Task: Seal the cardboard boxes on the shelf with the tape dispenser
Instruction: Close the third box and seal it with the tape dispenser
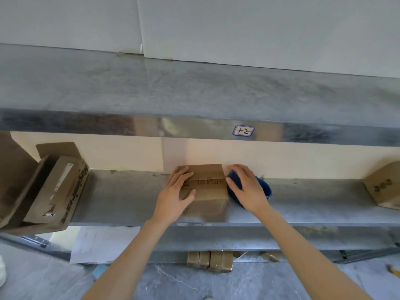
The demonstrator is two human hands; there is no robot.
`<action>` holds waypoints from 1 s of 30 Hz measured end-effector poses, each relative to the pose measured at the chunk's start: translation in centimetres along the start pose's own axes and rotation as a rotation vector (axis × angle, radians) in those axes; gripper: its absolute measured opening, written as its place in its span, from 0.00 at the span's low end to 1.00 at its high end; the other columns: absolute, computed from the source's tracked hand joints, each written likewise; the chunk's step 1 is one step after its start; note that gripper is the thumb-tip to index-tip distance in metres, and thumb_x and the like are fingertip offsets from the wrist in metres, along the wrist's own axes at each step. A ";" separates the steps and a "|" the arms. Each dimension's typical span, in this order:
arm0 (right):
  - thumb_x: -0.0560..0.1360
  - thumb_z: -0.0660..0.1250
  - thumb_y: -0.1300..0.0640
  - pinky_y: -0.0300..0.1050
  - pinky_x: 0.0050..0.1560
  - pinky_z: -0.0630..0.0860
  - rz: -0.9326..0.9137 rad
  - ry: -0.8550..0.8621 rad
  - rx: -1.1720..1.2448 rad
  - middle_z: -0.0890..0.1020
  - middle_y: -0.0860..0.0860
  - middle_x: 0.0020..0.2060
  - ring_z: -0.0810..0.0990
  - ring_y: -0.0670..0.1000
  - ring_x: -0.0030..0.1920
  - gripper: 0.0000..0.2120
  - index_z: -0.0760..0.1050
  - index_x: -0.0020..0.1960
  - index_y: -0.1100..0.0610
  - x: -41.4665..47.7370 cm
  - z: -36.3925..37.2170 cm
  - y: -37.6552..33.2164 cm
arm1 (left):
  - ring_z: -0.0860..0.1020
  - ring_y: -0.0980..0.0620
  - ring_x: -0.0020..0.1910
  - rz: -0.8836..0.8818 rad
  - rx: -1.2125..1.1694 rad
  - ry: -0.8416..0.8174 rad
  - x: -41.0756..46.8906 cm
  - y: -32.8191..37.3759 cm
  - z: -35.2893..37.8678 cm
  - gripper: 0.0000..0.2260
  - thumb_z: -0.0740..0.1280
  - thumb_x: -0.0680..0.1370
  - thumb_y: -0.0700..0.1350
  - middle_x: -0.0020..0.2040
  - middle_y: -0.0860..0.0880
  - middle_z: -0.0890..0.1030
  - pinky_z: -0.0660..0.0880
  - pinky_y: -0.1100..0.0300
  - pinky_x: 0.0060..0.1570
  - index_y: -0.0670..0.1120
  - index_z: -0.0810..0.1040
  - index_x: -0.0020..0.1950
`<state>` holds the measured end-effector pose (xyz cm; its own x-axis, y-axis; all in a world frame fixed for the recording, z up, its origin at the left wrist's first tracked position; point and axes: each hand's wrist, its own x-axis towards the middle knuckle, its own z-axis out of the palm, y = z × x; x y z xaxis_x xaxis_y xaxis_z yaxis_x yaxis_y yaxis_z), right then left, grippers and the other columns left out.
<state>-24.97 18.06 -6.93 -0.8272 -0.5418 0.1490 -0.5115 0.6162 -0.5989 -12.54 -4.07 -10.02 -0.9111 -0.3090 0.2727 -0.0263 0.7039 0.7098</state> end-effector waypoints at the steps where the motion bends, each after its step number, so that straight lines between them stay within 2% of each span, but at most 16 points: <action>1: 0.81 0.63 0.51 0.47 0.64 0.70 0.033 0.019 -0.041 0.71 0.48 0.68 0.70 0.51 0.67 0.18 0.70 0.70 0.52 -0.2 -0.6 0.9 | 0.54 0.62 0.78 0.003 0.003 -0.007 0.0 0.2 0.1 0.20 0.68 0.77 0.53 0.75 0.61 0.67 0.63 0.67 0.65 0.53 0.74 0.70; 4: 0.80 0.65 0.51 0.52 0.57 0.75 0.142 0.023 -0.123 0.72 0.50 0.66 0.72 0.54 0.64 0.20 0.68 0.71 0.49 -0.9 -1.7 3.2 | 0.54 0.63 0.78 -0.008 -0.009 -0.019 0.0 0.6 0.5 0.20 0.68 0.78 0.52 0.75 0.62 0.66 0.63 0.65 0.67 0.54 0.73 0.70; 7: 0.79 0.65 0.48 0.53 0.52 0.77 0.235 -0.086 -0.177 0.72 0.52 0.63 0.74 0.56 0.60 0.26 0.61 0.75 0.44 -1.3 -2.0 4.6 | 0.53 0.65 0.78 -0.030 -0.029 -0.024 0.0 0.7 0.5 0.20 0.69 0.78 0.52 0.75 0.63 0.66 0.63 0.66 0.65 0.55 0.73 0.70; 11: 0.78 0.65 0.50 0.53 0.51 0.80 0.272 -0.270 -0.161 0.77 0.51 0.61 0.79 0.55 0.55 0.36 0.49 0.79 0.41 -0.7 -1.3 5.4 | 0.54 0.66 0.77 -0.037 -0.026 -0.033 0.1 0.9 0.0 0.21 0.70 0.77 0.52 0.74 0.65 0.66 0.65 0.68 0.62 0.56 0.74 0.70; 15: 0.79 0.62 0.54 0.52 0.48 0.81 0.270 -0.352 -0.218 0.81 0.53 0.57 0.81 0.55 0.49 0.37 0.44 0.80 0.43 0.3 -0.7 6.2 | 0.53 0.67 0.77 -0.049 -0.024 -0.111 0.3 0.9 -0.8 0.23 0.71 0.76 0.50 0.74 0.68 0.63 0.69 0.63 0.63 0.59 0.71 0.71; 17: 0.79 0.61 0.53 0.53 0.44 0.81 0.244 -0.385 -0.239 0.82 0.54 0.50 0.81 0.55 0.43 0.37 0.43 0.79 0.41 0.4 -0.8 6.4 | 0.58 0.67 0.75 -0.082 -0.041 -0.155 0.4 0.9 -1.3 0.24 0.72 0.76 0.50 0.75 0.69 0.60 0.69 0.61 0.64 0.59 0.69 0.70; 20: 0.78 0.64 0.54 0.49 0.40 0.78 0.242 -0.420 -0.208 0.79 0.53 0.40 0.79 0.53 0.37 0.37 0.46 0.78 0.38 0.8 -1.2 6.4 | 0.68 0.62 0.68 -0.124 -0.031 -0.190 0.3 1.1 -2.0 0.25 0.72 0.75 0.50 0.76 0.67 0.60 0.71 0.60 0.60 0.57 0.66 0.69; 21: 0.78 0.65 0.55 0.49 0.41 0.77 0.249 -0.424 -0.167 0.79 0.55 0.41 0.79 0.54 0.38 0.37 0.48 0.78 0.38 1.0 -1.3 6.5 | 0.70 0.60 0.67 -0.119 -0.029 -0.187 0.2 1.1 -2.1 0.25 0.72 0.75 0.49 0.76 0.66 0.61 0.72 0.59 0.60 0.57 0.66 0.69; 23: 0.77 0.66 0.58 0.52 0.45 0.77 0.262 -0.427 -0.065 0.80 0.60 0.50 0.80 0.59 0.44 0.38 0.50 0.77 0.39 1.4 -1.6 6.7 | 0.72 0.60 0.66 -0.087 -0.014 -0.162 0.0 1.0 -2.2 0.22 0.71 0.75 0.51 0.76 0.67 0.60 0.74 0.58 0.58 0.55 0.69 0.67; 25: 0.76 0.68 0.58 0.50 0.45 0.76 0.264 -0.451 -0.020 0.78 0.59 0.56 0.80 0.59 0.46 0.38 0.51 0.76 0.38 1.6 -1.9 6.8 | 0.72 0.61 0.64 -0.064 0.022 -0.135 -0.3 1.1 -2.2 0.22 0.68 0.73 0.57 0.74 0.66 0.60 0.77 0.58 0.54 0.55 0.71 0.66; 27: 0.75 0.69 0.58 0.51 0.45 0.77 0.264 -0.472 -0.015 0.77 0.58 0.56 0.79 0.59 0.46 0.38 0.52 0.74 0.36 1.8 -2.2 6.6 | 0.72 0.62 0.63 -0.064 0.048 -0.112 -0.6 1.1 -2.1 0.23 0.66 0.74 0.60 0.73 0.65 0.62 0.79 0.57 0.51 0.56 0.72 0.68; 30: 0.75 0.69 0.59 0.52 0.42 0.77 0.281 -0.469 -0.033 0.78 0.59 0.52 0.80 0.59 0.43 0.38 0.51 0.73 0.37 1.9 -2.2 6.4 | 0.73 0.62 0.62 -0.073 0.080 -0.113 -0.7 1.1 -2.1 0.21 0.68 0.78 0.53 0.74 0.66 0.61 0.80 0.57 0.51 0.57 0.71 0.71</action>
<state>-30.34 22.19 -8.75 -0.7443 -0.5461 -0.3844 -0.2990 0.7872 -0.5393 -11.04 -4.41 -8.06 -0.9459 -0.2906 0.1443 -0.1228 0.7323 0.6699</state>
